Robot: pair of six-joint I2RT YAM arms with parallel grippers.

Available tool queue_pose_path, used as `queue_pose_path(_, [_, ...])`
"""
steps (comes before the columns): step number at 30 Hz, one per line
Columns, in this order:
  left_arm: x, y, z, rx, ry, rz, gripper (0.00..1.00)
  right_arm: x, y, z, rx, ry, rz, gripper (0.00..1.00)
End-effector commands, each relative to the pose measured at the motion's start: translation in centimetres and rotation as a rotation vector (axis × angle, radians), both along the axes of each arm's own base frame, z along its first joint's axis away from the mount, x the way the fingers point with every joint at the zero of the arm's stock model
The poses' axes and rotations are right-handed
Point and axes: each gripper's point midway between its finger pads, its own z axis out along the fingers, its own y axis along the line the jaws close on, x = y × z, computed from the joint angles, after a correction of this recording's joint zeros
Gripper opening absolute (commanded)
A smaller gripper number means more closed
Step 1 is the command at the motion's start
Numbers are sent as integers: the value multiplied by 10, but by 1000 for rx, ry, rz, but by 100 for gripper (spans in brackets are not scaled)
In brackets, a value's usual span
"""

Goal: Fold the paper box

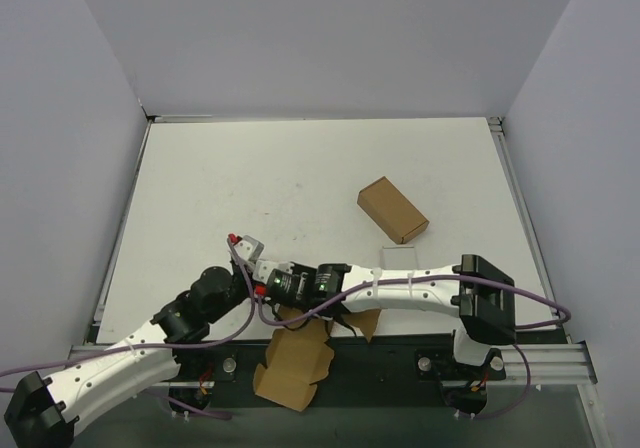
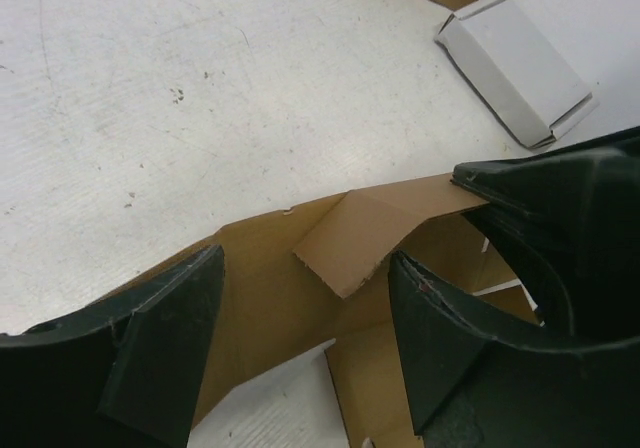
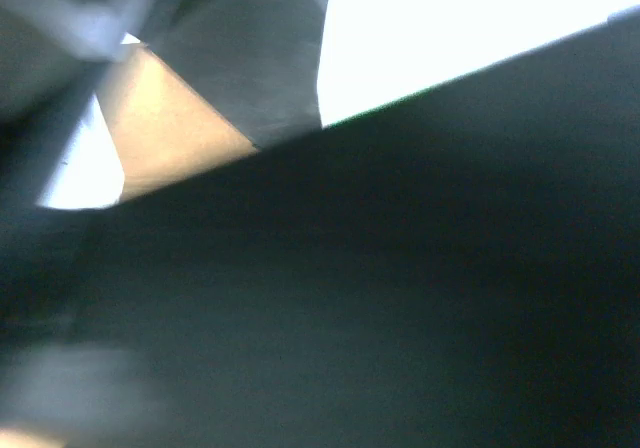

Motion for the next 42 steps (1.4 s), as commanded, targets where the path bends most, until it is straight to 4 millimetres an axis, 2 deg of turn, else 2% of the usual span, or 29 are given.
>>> queue_pose_path(1, [-11,-16,64,-101,-174,-100,77,48,-12,23,89,-65,-96,0])
queue_pose_path(4, [-5,-7,89,-127,-164,-27,78,62,-18,36,100,-92,-77,0])
queue_pose_path(5, [-4,-3,89,-97,-151,-11,79,69,-20,38,105,-93,-77,0])
queue_pose_path(6, [-4,2,104,-91,-141,10,85,73,-21,41,94,-100,-51,0])
queue_pose_path(8, [2,9,111,-47,-128,58,91,81,-22,46,117,-103,-34,0])
queue_pose_path(9, [1,11,123,-25,-128,50,95,83,-22,47,111,-103,-8,0])
queue_pose_path(11, [5,11,121,70,-119,35,97,88,-23,50,123,-101,8,0])
queue_pose_path(12, [4,14,113,141,-95,28,97,91,-23,48,129,-80,26,0])
queue_pose_path(13, [10,10,117,213,-110,0,97,94,-24,49,126,-80,44,0])
queue_pose_path(16, [10,-3,100,362,-117,-146,97,97,-27,46,148,-32,87,0])
queue_pose_path(19, [11,-17,84,404,-176,-307,97,96,-31,45,195,24,122,0])
queue_pose_path(21, [12,-27,100,326,-254,-379,97,93,-35,46,218,51,138,0])
queue_pose_path(24, [18,-29,121,238,-350,-397,97,95,-45,47,229,82,140,0])
queue_pose_path(28, [24,-28,130,181,-417,-432,97,92,-53,49,259,137,149,0])
queue_pose_path(31, [23,-35,128,144,-434,-476,97,87,-52,55,294,153,164,0])
queue_pose_path(32, [27,-38,137,123,-473,-466,97,86,-51,57,303,162,173,0])
queue_pose_path(35, [35,-42,139,117,-491,-453,97,81,-48,60,314,181,190,0])
queue_pose_path(42, [58,-50,129,124,-491,-415,96,79,-48,62,312,196,189,0])
